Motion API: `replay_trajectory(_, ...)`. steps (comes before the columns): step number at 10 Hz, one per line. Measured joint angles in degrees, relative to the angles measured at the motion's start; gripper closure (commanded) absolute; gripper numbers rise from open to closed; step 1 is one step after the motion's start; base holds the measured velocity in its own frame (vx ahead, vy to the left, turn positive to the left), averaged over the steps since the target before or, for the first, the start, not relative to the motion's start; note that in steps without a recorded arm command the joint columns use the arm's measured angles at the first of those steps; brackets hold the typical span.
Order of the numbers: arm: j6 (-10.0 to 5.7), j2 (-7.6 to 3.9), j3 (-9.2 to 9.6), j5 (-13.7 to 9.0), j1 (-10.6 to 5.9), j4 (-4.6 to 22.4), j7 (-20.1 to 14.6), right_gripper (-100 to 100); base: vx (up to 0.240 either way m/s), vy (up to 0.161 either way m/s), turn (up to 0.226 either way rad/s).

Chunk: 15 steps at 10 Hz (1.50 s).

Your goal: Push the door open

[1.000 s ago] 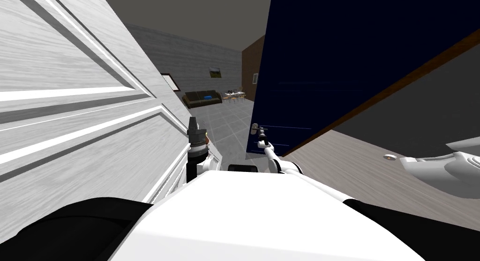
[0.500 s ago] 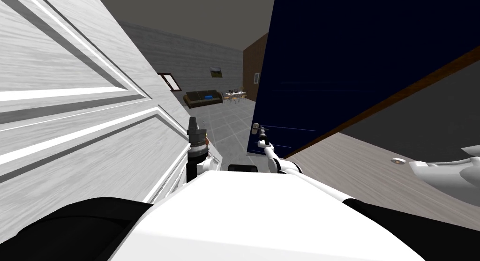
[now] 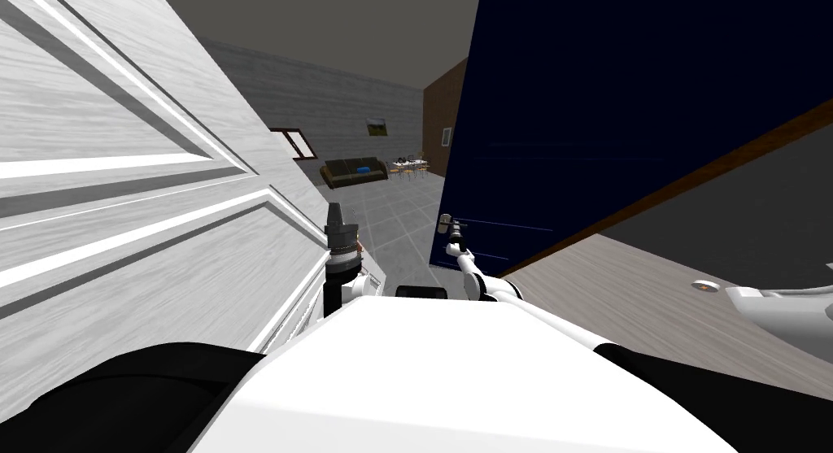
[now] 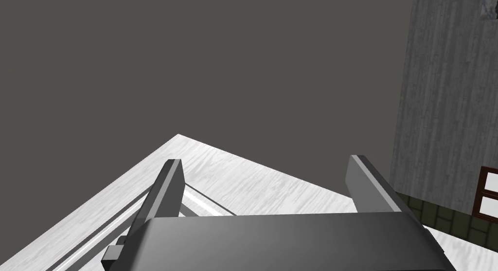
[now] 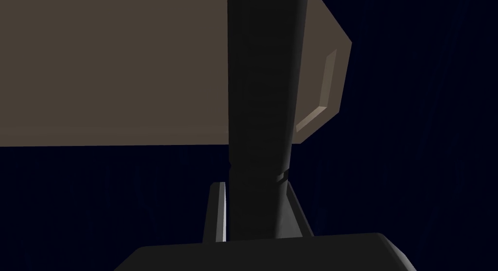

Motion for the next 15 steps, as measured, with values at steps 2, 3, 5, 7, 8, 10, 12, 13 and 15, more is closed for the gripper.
replay_trajectory(2,-1.11,0.25,-1.51,-2.1,-1.47,2.0,2.6,100,0.090,0.013,0.019)
replay_trajectory(3,-1.50,0.57,-2.09,-2.9,-1.62,2.0,3.8,100,0.071,0.013,0.014)
replay_trajectory(5,-2.07,1.18,-3.15,-4.6,-1.98,2.3,5.9,100,0.067,0.020,0.016)
replay_trajectory(7,-2.52,1.43,-3.75,-5.4,-2.22,2.8,7.0,100,0.047,-0.018,-0.067)
replay_trajectory(8,-2.44,1.14,-2.97,-6.0,-2.24,3.3,7.1,100,0.123,-0.056,-0.130)
replay_trajectory(10,-1.88,0.89,-1.76,-6.7,-1.97,3.1,7.5,100,0.091,-0.032,-0.099)
replay_trajectory(12,-1.91,0.51,-0.71,-7.6,-1.88,2.4,7.9,100,0.094,-0.015,-0.103)
replay_trajectory(13,-2.39,-0.20,-0.36,-7.9,-2.72,3.9,7.8,100,0.108,-0.016,-0.117)
replay_trajectory(15,-2.73,-0.21,0.96,-8.7,-2.44,3.9,7.9,100,0.105,-0.001,-0.137)
